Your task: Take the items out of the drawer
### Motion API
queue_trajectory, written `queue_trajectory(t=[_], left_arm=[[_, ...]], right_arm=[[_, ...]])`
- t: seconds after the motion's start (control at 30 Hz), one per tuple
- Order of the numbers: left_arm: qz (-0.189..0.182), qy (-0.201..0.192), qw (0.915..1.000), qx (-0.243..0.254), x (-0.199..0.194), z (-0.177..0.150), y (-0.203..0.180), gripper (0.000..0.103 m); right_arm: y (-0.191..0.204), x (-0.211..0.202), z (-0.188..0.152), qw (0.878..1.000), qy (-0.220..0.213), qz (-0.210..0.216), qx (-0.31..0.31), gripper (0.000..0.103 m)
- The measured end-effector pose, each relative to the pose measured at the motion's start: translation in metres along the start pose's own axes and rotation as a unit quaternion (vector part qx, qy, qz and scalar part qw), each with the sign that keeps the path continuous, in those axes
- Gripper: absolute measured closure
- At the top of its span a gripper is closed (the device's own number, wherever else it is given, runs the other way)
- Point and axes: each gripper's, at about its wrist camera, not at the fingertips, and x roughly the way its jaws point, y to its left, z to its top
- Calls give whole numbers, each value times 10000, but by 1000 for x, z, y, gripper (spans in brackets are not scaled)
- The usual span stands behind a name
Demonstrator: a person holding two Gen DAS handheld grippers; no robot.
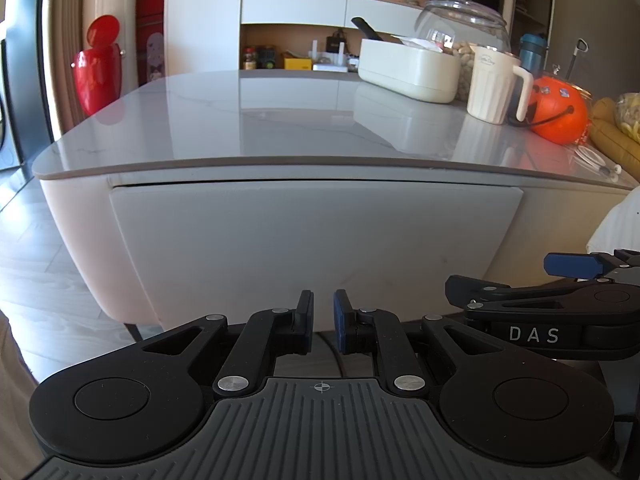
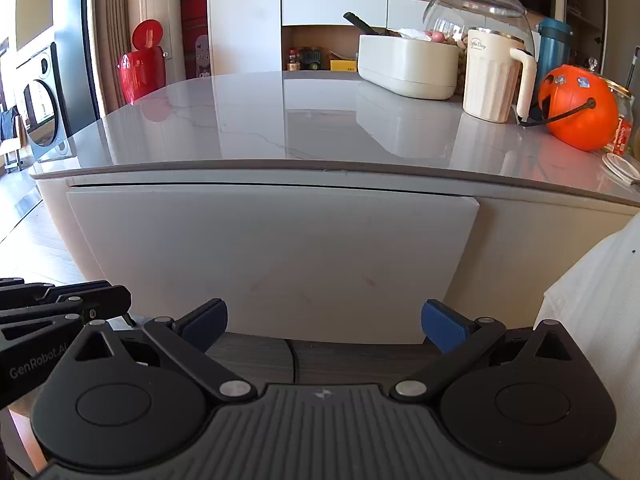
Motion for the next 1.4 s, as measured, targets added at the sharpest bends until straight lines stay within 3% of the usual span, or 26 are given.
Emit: queue_trajectory(t=[1.4], left_arm=[[106,7,9999,-23,3,2,-3,90]], right_arm=[[0,-1,-1,10000,23,-17,52,0]])
